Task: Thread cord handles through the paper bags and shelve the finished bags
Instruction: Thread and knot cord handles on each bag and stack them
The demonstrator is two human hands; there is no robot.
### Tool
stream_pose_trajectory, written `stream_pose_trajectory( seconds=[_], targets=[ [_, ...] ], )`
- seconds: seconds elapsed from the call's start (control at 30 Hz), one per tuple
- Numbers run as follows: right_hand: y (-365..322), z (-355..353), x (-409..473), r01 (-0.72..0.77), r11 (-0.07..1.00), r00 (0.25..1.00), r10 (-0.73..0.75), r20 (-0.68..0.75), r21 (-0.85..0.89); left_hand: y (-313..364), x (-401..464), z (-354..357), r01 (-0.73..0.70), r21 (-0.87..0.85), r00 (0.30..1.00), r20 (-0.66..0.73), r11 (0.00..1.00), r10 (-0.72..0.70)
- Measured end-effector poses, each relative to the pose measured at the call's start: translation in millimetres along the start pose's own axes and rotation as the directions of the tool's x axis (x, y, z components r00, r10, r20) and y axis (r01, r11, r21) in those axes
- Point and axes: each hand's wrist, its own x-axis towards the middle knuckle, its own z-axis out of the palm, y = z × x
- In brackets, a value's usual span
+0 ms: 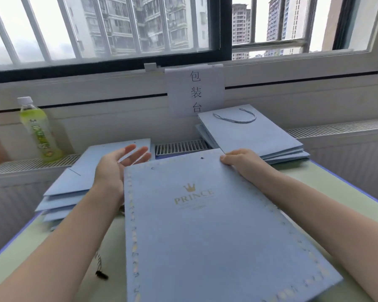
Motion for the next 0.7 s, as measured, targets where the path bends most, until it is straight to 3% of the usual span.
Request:
stream_pose_trajectory(
  seconds=[0.07,0.17,0.23,0.37,0.47,0.57,0.7],
  targets=[
    [2,5,1,0.038,0.993,0.999,-0.038,0.004,-0.108,2,1,-3,-0.014,0.189,0.999,0.046,0.982,0.005],
    [2,7,1,0.062,0.981,0.998,-0.067,-0.02,-0.183,-4,5,-1,-0.135,0.586,0.99,0.053,0.799,0.129],
    [5,6,4,0.077,0.943,0.997,-0.082,-0.004,-0.324,-11,5,2,-0.195,0.771,0.978,0.111,0.606,0.175],
    [14,-2,13,0.113,0.722,0.988,-0.153,0.001,-0.683,-28,-1,4,-0.29,0.955,0.909,0.253,0.066,0.33],
    [17,-13,16,0.088,0.586,0.975,-0.217,-0.051,-0.806,-32,-3,3,-0.311,0.95,0.912,0.291,0.023,0.289],
    [22,-20,19,0.081,0.472,0.988,-0.155,0.008,-0.878,-33,-4,2,-0.362,0.931,0.887,0.359,-0.045,0.29],
    [25,-17,20,0.109,0.453,0.993,-0.086,0.079,-0.885,-37,-7,1,-0.419,0.897,0.838,0.442,-0.143,0.319]
  ],
)
